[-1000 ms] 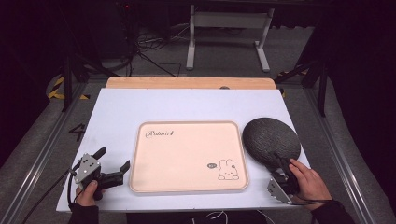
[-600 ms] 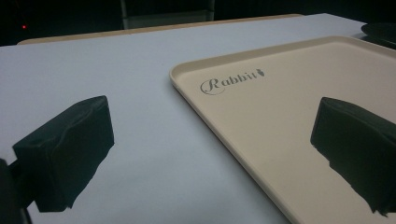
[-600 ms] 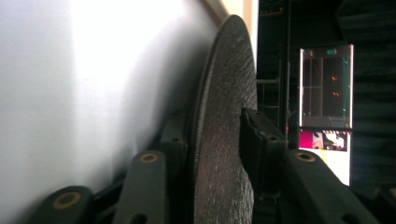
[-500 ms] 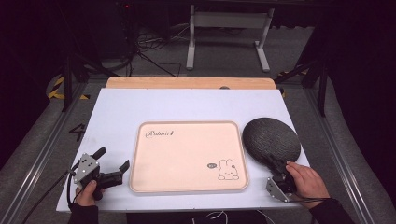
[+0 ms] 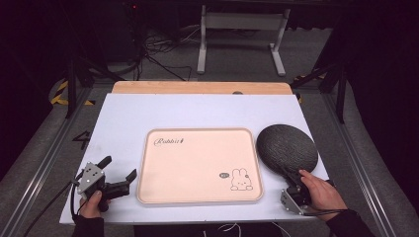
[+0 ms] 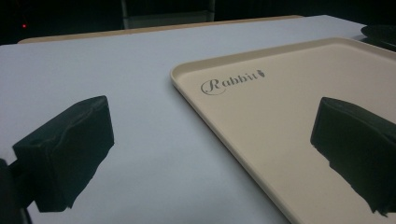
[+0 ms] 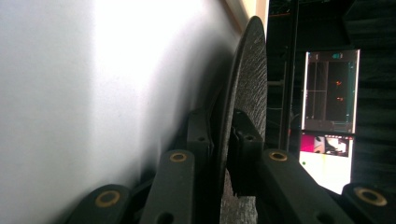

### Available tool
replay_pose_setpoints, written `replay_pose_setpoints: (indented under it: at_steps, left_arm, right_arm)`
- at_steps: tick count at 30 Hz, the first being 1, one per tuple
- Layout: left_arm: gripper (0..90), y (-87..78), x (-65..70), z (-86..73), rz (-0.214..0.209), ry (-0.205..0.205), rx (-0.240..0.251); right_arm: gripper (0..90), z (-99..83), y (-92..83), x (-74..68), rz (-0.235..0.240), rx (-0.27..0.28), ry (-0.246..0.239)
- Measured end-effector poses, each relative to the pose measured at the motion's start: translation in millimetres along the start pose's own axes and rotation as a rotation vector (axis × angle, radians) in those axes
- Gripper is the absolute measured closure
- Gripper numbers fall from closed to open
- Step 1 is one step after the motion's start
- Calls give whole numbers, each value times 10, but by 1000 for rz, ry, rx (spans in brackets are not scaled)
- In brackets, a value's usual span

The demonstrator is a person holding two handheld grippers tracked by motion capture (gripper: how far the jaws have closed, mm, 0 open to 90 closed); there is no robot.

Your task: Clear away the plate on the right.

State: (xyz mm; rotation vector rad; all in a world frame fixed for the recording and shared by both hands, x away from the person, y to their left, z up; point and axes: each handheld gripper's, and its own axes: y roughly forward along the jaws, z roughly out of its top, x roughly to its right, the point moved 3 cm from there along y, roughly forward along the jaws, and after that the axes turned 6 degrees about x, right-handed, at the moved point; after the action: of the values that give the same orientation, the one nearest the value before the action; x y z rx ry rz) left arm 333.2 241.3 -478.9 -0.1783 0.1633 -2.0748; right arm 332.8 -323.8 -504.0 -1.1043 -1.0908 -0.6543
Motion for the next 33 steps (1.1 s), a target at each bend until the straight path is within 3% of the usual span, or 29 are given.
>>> replay_pose_setpoints:
  at_steps: [4, 11, 19, 28, 33]
  left_arm:
    - [4, 0, 0, 0, 0, 0, 0]
    - [4, 1, -1, 1, -3, 4, -3]
    - [4, 1, 1, 1, -2, 1, -2]
    - [4, 2, -1, 1, 0, 2, -5]
    - [4, 2, -1, 0, 1, 0, -6]
  right_arm:
    - [814, 16, 4, -4, -10, -13, -13]
    - [808, 62, 16, -15, -20, -49, -75]
    - [822, 69, 20, 0, -16, -64, -42]
    - [857, -5, 11, 61, -18, -117, 38]
    - [859, -17, -2, 90, -17, -129, 39]
